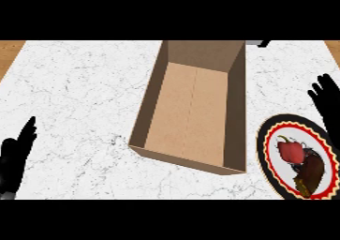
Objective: Pick the sweet potato from the plate and place it in the cardboard box
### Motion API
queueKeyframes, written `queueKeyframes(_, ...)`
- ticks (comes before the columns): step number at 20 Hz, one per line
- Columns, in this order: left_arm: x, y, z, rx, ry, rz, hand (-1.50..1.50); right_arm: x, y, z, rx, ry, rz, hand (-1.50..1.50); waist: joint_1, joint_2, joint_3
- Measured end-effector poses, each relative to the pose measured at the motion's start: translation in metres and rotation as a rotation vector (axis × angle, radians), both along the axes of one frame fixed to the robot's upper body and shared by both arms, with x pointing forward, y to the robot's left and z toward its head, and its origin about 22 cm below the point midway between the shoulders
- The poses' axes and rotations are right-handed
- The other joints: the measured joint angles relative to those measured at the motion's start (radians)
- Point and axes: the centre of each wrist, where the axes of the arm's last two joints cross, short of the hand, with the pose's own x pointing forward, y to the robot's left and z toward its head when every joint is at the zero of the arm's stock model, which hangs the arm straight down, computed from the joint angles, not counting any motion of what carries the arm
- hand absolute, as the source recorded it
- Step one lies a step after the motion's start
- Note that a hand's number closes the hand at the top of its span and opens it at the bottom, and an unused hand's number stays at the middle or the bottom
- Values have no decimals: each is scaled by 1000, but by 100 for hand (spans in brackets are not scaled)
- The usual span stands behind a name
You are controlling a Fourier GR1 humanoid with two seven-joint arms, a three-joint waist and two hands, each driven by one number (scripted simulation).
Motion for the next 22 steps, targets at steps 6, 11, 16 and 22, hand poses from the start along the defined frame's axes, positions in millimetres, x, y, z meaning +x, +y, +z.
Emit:
queueKeyframes(6,21,14,18,110,-104,13,0,-33,-19,-12,-84,76,-101,-150,-33,-23,15)
queueKeyframes(11,26,15,22,132,-140,-4,0,-74,-51,-23,-597,248,11,-150,-37,-21,10)
queueKeyframes(16,30,18,20,131,-149,-8,0,-131,-68,-49,-503,151,-39,-150,-49,-29,18)
queueKeyframes(22,36,22,20,138,-153,-28,0,-155,-95,-30,-638,112,15,-150,-32,-28,19)
